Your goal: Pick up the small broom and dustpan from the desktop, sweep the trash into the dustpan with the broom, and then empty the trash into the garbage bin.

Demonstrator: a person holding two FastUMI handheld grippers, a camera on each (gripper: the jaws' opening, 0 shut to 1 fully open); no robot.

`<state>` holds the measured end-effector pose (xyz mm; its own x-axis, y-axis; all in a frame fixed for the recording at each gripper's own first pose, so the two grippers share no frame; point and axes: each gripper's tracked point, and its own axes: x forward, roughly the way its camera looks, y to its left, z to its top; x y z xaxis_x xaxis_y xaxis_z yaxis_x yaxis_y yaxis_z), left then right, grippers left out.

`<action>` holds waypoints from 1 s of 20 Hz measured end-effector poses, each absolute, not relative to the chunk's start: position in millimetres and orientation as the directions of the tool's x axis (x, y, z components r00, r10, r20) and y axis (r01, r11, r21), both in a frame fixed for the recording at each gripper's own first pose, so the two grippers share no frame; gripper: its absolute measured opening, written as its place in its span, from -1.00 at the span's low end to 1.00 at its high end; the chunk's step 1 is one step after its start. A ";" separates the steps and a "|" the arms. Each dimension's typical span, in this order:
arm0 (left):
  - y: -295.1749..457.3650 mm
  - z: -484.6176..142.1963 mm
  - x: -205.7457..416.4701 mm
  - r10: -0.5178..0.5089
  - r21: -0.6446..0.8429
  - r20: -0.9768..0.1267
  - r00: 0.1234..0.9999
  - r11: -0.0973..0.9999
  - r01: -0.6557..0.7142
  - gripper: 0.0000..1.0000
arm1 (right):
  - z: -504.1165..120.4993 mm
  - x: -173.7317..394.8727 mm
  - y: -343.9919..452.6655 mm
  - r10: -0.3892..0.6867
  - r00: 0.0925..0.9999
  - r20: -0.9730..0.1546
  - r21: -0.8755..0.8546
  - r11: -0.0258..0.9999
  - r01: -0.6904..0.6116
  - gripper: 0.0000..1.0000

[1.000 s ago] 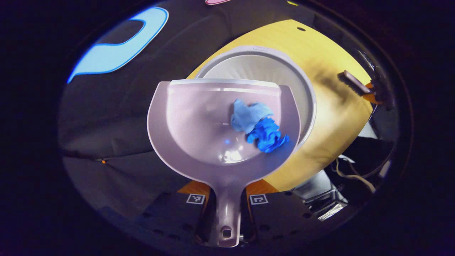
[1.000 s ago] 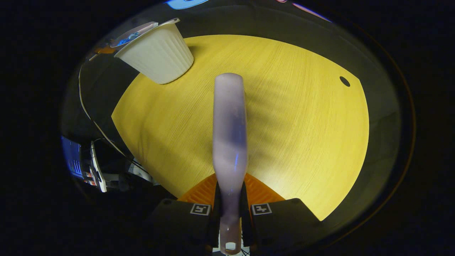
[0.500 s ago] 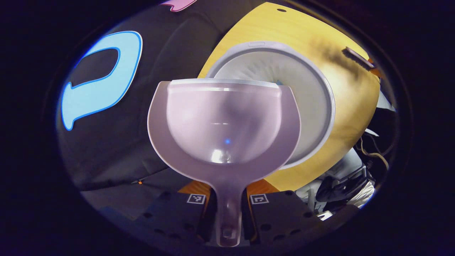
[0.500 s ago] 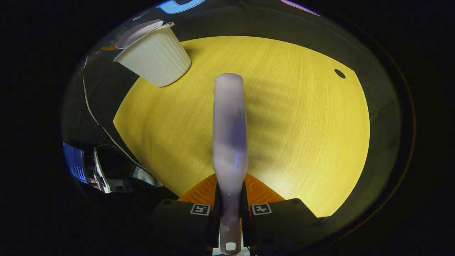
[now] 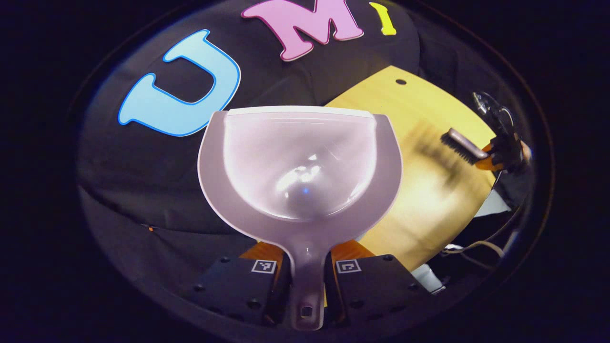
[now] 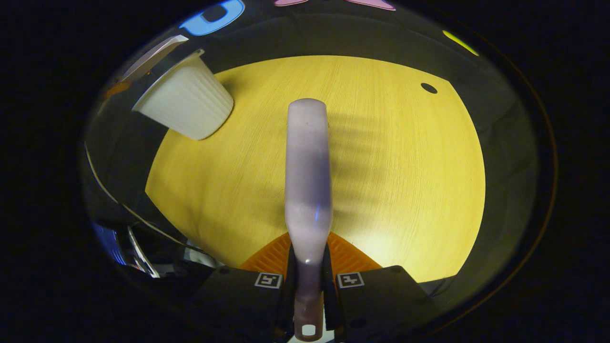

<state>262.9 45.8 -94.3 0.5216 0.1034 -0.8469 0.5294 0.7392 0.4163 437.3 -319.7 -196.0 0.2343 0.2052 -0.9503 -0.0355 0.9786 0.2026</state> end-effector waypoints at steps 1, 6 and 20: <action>33.8 -101.3 261.3 0.033 0.365 -0.843 0.536 0.767 0.527 -0.41 | -195.0 440.0 -320.4 0.191 0.249 -0.949 0.193 0.981 -0.015 -0.44; -55.3 -135.2 228.5 -0.235 0.131 -0.795 0.560 0.834 0.537 -0.41 | -190.0 444.2 -320.9 0.153 0.275 -0.949 0.177 0.982 0.064 -0.45; -101.8 -253.5 164.3 -0.141 -0.037 -0.902 0.409 0.967 0.251 -0.41 | -193.9 452.9 -319.1 0.085 0.175 -0.981 0.107 0.987 0.120 -0.45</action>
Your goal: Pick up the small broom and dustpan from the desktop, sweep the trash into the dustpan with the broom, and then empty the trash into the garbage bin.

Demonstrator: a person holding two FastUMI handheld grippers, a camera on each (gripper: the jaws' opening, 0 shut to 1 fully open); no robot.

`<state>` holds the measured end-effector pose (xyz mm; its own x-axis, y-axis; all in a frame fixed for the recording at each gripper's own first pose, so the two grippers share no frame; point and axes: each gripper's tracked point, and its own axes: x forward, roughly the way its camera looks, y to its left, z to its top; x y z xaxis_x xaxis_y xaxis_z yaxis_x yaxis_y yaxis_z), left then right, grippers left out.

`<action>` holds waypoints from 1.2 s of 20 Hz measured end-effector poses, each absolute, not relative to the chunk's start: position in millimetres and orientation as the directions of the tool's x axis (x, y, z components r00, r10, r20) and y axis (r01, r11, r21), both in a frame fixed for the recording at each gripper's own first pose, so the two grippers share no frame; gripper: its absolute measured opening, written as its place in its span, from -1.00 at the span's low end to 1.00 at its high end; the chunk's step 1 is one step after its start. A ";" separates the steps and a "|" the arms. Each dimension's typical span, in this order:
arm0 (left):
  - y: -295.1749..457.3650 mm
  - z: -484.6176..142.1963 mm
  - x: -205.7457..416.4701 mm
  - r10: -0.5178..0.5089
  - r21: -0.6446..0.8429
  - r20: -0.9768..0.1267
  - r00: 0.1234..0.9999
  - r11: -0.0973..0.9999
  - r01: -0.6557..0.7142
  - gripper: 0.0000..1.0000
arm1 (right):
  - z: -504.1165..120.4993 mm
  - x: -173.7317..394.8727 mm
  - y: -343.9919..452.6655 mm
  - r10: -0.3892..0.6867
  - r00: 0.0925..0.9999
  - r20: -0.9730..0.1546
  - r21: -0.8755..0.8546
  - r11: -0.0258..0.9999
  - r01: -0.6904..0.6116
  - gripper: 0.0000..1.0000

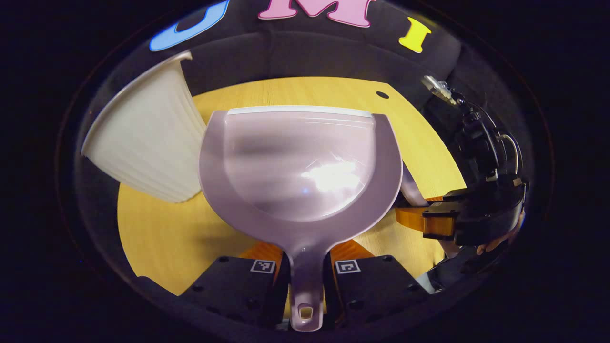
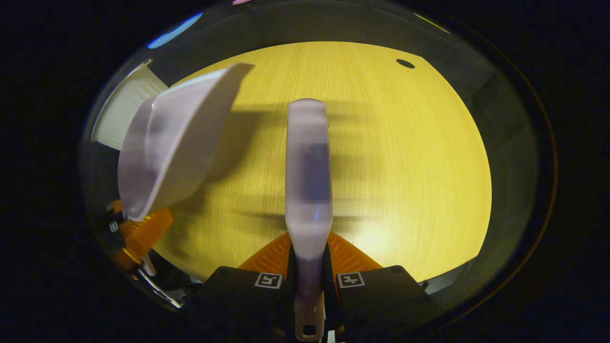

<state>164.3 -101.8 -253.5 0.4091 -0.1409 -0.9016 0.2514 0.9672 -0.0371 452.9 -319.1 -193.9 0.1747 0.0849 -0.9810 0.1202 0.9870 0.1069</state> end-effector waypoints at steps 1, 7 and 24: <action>-102.7 -253.6 160.7 -0.128 -0.037 -0.903 0.410 0.974 0.224 -0.41 | -191.5 454.9 -324.8 0.078 0.160 -0.984 0.096 0.989 0.112 -0.45; -100.4 -276.9 143.0 -0.058 -0.022 -0.943 0.327 0.993 0.114 -0.41 | -180.4 479.8 -339.3 0.022 0.115 -0.993 0.038 0.990 0.139 -0.45; -97.8 -265.4 138.9 -0.058 -0.022 -0.971 0.233 0.987 0.157 0.51 | -180.5 463.3 -334.8 0.075 0.040 -0.996 0.080 0.987 0.142 -0.03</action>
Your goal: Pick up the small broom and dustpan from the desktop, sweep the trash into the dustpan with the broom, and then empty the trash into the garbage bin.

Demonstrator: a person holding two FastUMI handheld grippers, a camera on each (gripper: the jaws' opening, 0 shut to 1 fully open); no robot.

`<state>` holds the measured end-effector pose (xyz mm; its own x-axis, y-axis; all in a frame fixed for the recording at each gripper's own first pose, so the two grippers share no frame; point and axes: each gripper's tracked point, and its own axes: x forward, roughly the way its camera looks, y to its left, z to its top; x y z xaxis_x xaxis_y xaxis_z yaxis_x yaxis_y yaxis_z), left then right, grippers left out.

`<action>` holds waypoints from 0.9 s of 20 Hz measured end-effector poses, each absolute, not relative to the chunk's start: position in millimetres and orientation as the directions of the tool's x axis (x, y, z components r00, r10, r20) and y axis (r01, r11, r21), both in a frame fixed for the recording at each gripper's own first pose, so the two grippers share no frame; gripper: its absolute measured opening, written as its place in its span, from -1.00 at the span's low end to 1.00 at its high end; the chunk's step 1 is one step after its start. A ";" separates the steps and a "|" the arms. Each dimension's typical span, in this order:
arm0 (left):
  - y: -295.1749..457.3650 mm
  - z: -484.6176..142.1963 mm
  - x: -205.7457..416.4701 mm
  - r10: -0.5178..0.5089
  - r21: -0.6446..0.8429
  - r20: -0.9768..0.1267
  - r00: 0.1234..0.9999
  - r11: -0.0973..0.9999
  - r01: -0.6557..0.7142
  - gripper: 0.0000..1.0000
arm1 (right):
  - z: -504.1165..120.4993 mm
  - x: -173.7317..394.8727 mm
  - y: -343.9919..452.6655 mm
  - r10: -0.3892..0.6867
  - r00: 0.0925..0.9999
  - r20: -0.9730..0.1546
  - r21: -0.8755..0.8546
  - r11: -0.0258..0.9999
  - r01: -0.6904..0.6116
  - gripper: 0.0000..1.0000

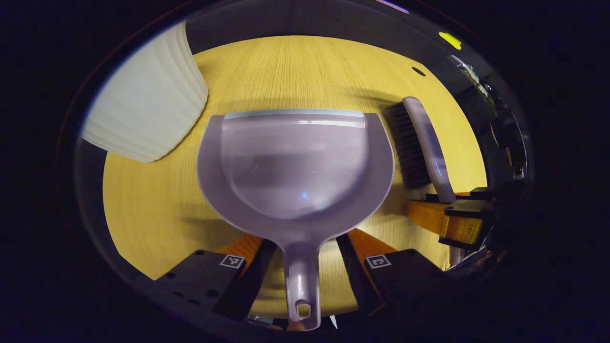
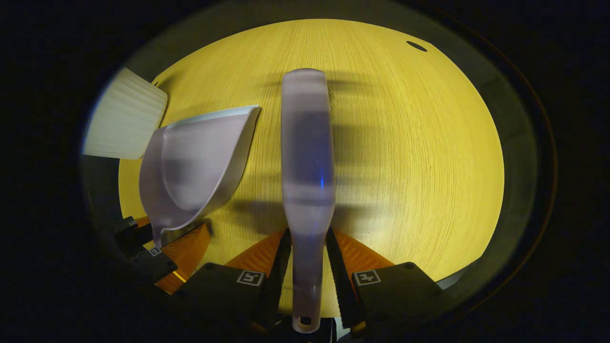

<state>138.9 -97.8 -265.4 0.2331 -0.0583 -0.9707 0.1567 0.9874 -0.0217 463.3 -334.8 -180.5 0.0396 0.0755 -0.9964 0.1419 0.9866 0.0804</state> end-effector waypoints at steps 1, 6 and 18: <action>-96.9 -261.8 138.9 -0.046 -0.008 -0.970 0.240 0.987 0.159 0.54 | -178.7 462.5 -334.8 0.072 0.045 -0.996 0.078 0.987 0.140 0.08; -105.3 -240.8 124.8 -0.071 -0.041 -0.962 0.264 0.992 0.117 0.55 | -151.6 466.3 -334.4 0.077 0.133 -0.988 0.094 0.988 0.125 0.96; -108.3 -31.4 41.7 -0.240 -0.107 -0.605 0.759 0.969 0.221 0.55 | 71.9 459.0 -308.6 0.055 0.700 -0.712 0.141 0.988 0.065 0.94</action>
